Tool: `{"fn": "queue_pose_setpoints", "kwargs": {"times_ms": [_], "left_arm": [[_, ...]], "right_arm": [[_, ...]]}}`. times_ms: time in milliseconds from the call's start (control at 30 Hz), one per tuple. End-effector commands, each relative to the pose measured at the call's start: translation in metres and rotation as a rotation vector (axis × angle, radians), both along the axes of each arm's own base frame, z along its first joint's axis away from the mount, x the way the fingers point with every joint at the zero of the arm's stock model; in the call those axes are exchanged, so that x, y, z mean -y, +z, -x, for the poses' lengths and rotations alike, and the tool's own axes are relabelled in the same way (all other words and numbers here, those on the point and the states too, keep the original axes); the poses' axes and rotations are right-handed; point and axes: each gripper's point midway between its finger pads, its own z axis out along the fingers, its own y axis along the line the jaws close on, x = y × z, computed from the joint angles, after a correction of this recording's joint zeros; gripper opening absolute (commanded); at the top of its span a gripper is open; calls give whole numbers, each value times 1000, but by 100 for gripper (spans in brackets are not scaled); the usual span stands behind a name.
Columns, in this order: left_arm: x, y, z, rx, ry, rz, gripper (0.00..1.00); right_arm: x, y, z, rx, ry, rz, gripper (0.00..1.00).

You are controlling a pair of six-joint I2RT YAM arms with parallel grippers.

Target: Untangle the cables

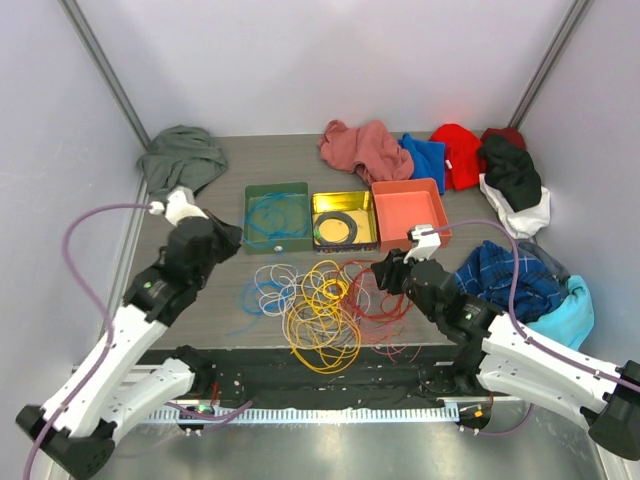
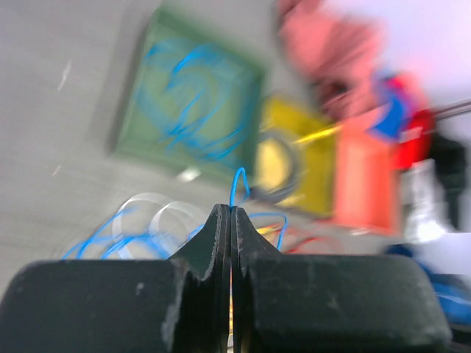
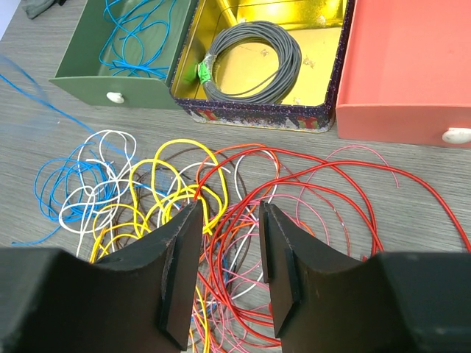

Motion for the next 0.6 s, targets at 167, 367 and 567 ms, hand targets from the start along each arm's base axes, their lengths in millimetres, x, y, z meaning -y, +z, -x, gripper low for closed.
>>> {"fn": "queue_pose_setpoints", "kwargs": {"times_ms": [167, 367, 567], "left_arm": [[-16, 154, 21, 380, -55, 49, 0], [-21, 215, 14, 503, -24, 24, 0], [-11, 264, -5, 581, -32, 13, 0]], "right_arm": [[-10, 43, -2, 55, 20, -93, 43], [-11, 47, 4, 37, 34, -125, 43], [-4, 52, 10, 35, 36, -121, 43]]}}
